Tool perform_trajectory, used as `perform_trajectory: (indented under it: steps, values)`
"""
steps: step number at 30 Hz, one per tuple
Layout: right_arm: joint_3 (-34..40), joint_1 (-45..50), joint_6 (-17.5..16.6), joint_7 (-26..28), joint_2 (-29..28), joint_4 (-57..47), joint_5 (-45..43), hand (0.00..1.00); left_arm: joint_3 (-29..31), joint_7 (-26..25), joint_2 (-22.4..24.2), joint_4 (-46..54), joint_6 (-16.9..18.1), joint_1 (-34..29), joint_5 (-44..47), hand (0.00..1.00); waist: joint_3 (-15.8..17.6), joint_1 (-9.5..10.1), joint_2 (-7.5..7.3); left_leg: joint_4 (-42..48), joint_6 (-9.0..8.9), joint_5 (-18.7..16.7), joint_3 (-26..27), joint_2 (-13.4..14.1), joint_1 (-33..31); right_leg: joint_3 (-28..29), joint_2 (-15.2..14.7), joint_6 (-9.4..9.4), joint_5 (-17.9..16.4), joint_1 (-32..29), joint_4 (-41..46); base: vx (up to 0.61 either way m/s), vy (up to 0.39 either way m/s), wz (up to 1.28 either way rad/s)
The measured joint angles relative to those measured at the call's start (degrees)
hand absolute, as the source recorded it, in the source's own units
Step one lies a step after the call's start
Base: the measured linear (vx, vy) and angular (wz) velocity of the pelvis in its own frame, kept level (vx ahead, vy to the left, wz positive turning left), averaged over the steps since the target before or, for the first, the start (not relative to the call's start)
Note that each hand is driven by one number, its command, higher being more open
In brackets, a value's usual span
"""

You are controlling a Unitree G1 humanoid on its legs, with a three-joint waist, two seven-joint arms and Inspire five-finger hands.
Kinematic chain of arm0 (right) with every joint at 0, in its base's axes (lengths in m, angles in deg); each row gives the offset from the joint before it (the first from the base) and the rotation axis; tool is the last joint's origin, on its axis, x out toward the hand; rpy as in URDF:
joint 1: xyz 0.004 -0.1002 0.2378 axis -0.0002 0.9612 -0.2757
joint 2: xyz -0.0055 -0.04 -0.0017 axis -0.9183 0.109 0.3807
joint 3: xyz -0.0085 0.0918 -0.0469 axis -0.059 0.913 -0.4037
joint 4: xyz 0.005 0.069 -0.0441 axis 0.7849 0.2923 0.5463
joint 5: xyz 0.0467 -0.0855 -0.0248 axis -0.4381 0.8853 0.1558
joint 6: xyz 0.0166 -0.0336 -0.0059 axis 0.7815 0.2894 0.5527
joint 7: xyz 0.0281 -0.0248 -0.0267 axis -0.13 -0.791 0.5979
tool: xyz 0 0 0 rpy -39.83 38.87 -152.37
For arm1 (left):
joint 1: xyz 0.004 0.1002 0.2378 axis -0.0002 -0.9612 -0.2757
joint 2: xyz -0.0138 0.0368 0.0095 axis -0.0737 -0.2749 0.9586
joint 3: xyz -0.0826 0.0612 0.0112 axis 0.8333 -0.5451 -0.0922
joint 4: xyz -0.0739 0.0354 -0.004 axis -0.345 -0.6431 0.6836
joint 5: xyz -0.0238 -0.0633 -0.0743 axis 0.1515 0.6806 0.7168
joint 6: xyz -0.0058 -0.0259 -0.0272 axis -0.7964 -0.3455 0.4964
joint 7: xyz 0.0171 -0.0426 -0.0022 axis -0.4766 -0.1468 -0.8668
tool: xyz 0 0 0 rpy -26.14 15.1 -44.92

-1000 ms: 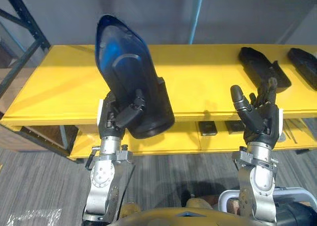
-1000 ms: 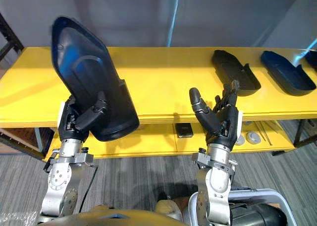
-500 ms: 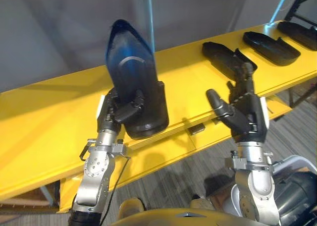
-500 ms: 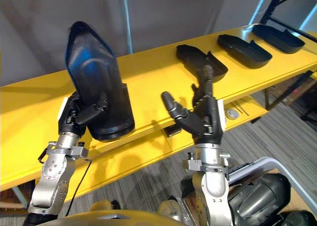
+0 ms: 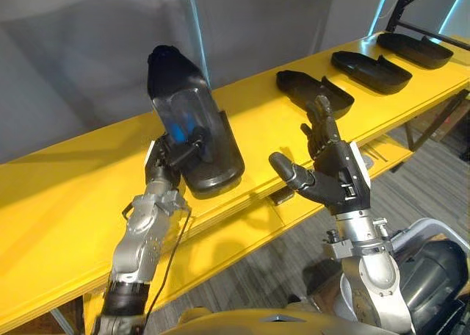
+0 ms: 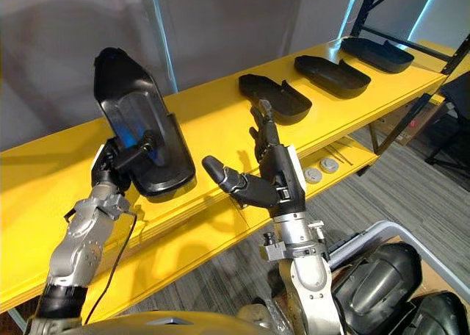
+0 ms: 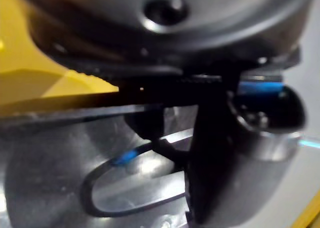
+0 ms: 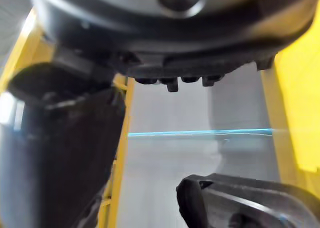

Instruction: Walk over and take three plastic housings, then place them on the shelf

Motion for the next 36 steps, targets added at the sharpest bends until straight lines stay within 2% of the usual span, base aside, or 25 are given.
perform_trajectory:
  steps: [3,4,7,11,13,15,23,25,27,30,31,36]
  values:
    - [-0.1,-0.5,-0.5,-5.2,-1.1,0.3,0.0,1.00,0.1,-1.7,-0.2,-5.3,-1.5,3.8,0.9,0.00,-0.3,-0.71,0.05,-1.3,-0.19,0.7,1.0,0.1,0.4,0.7,0.2,-0.08,0.4,-0.7,-0.3,-0.01,-0.011,-0.13]
    - [0.3,-0.5,-0.5,-6.8,-1.9,1.3,0.0,1.00,0.5,-2.4,-0.6,-7.1,-2.2,4.8,1.1,0.00,-0.4,-1.54,0.08,-1.5,-0.25,0.8,1.3,0.2,0.4,1.0,0.4,-0.05,0.5,-0.9,-0.3,0.01,-0.010,-0.11]
    - [2.2,1.6,-0.3,-8.4,-4.0,5.7,-0.1,1.00,1.3,-3.8,-1.9,-10.8,-4.5,7.0,2.9,0.00,-0.5,-2.87,-0.01,-1.6,-0.52,0.9,1.8,0.7,0.7,1.4,0.9,-0.17,0.6,-0.9,-0.3,0.02,-0.013,-0.12]
    - [5.7,8.7,4.9,-6.4,-4.9,16.7,0.4,1.00,2.5,-5.1,-3.8,-13.4,-8.2,9.6,5.4,0.00,-0.5,-4.42,0.00,-3.7,-1.12,1.6,2.8,0.9,1.9,1.9,1.4,-0.36,0.7,-0.8,-0.4,0.04,-0.016,-0.10]
    - [5.6,12.3,7.1,-4.7,-4.8,19.4,2.0,1.00,2.6,-5.1,-4.6,-14.3,-8.8,10.4,5.4,0.00,-0.5,-4.77,0.06,-4.8,-1.24,1.9,3.1,0.8,2.6,1.8,1.5,-0.43,0.8,-0.7,-0.4,0.01,-0.010,-0.05]
    - [4.7,14.8,8.4,-3.5,-4.3,21.2,2.6,1.00,2.6,-4.9,-5.1,-15.6,-8.9,11.1,5.5,0.00,-0.5,-4.97,0.05,-5.8,-1.29,2.5,3.2,0.8,2.9,1.5,1.7,-0.58,1.0,-0.7,-0.4,0.00,0.000,0.00]
    - [-0.3,15.7,8.5,-5.1,-3.1,26.1,4.8,1.00,2.6,-3.0,-6.4,-19.2,-12.3,13.3,4.3,0.00,-0.6,-4.73,-0.11,-11.1,-1.63,5.6,2.1,0.7,3.4,-1.5,2.1,-0.94,1.2,-1.3,-0.5,-0.05,-0.030,0.12]
    - [-1.0,14.8,8.5,-5.7,-2.8,28.7,4.7,1.00,2.4,-2.6,-7.6,-19.5,-12.9,13.9,4.3,0.00,-0.8,-4.60,-0.32,-13.2,-2.18,7.6,1.7,0.7,3.4,-2.0,2.3,-1.08,1.1,-2.1,-0.5,-0.04,-0.047,0.09]
    - [-1.2,14.8,8.5,-5.7,-2.7,30.2,4.6,1.00,1.6,-2.4,-8.0,-20.1,-13.9,15.2,4.3,0.00,-1.0,-4.42,-0.65,-14.6,-1.96,8.9,1.4,0.7,3.5,-2.6,2.5,-1.16,1.2,-2.3,-0.5,-0.02,-0.041,0.13]
    - [-2.0,14.8,8.5,-6.2,-2.6,31.3,4.5,1.00,1.6,-2.4,-8.1,-21.0,-13.9,15.8,4.4,0.00,-1.2,-4.41,-1.16,-15.9,-2.08,9.8,1.3,0.7,3.9,-2.9,2.8,-1.34,1.3,-2.3,-0.5,-0.01,-0.017,0.04]
    - [-2.7,14.8,8.5,-6.6,-2.5,31.8,4.4,1.00,1.4,-2.3,-8.1,-22.4,-14.0,16.8,4.4,1.00,-1.2,-4.32,-1.42,-16.8,-2.14,10.3,1.1,0.7,4.4,-3.1,2.9,-1.41,1.2,-2.1,-0.5,-0.03,-0.018,0.07]
    - [-5.0,13.7,8.4,-7.8,-1.8,33.9,3.5,1.00,0.9,-1.7,-8.1,-25.7,-13.9,19.6,4.4,1.00,-1.0,-4.41,-2.04,-18.9,-2.44,11.7,0.4,0.6,5.0,-3.9,3.0,-1.98,0.9,-2.4,-0.4,-0.04,-0.014,0.08]
